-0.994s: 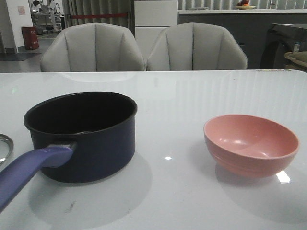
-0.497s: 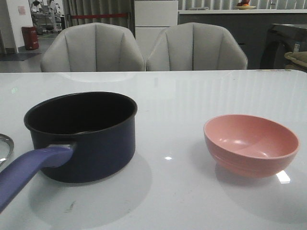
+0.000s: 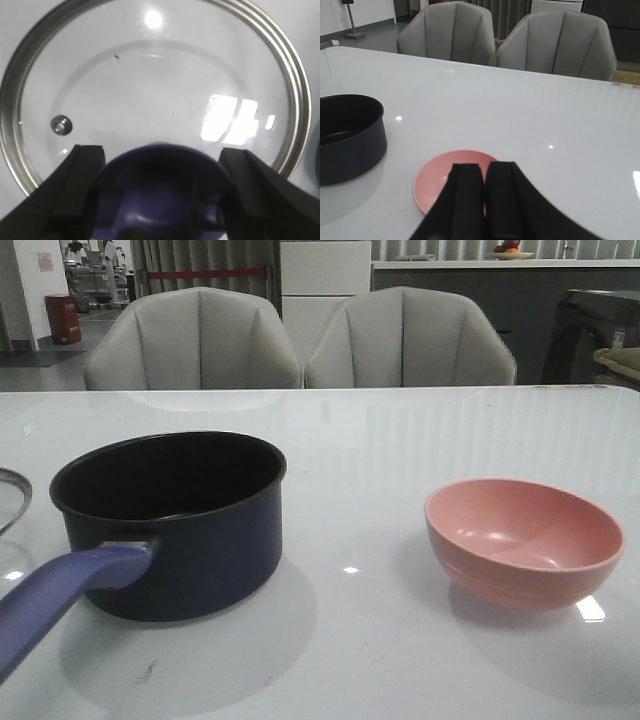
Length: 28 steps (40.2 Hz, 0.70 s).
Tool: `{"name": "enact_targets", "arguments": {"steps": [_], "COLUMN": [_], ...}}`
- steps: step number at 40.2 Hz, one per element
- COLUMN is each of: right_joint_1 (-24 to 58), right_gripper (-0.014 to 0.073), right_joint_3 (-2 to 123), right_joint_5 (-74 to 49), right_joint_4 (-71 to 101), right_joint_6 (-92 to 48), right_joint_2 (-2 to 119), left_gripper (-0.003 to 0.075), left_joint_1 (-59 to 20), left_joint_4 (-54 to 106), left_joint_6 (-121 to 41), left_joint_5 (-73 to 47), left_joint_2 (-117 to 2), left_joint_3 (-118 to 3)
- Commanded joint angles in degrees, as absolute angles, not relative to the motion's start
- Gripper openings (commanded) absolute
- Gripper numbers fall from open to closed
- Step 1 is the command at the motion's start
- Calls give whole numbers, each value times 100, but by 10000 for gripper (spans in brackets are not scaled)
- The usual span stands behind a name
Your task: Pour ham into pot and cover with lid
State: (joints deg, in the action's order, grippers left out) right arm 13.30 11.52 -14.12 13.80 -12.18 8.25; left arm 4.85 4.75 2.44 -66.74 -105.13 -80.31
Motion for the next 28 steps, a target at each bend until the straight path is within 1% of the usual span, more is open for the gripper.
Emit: {"name": "enact_targets", "arguments": {"steps": [1,7,13,21,28], "right_joint_1": [1343,1343,1343,1343,1343], "right_gripper": [161,161,161,161,161], "right_joint_3": [1307,1307,1307,1307,1307], "right_joint_5": [-976,-976,-976,-976,-976], "right_joint_4": [1409,1409,1409,1409,1409], "right_joint_6": [-1261,-1261,-1261,-1261,-1261], "right_joint_2": [872,872,872,872,872], "left_gripper": [230,230,230,230,230], "left_joint_1": [443,122,-506,-1520,-2064], "left_joint_4": [569,569,585,502,502], "left_joint_6": [214,87,87,0,-80], "left_joint_5": [-6982,-7356,-7382,-7382,-7382], "left_joint_2": [-10040,-9931,-9921,-9921,-9933], "left_joint_3": [-8499,-9005,-9397,-9502,-9502]}}
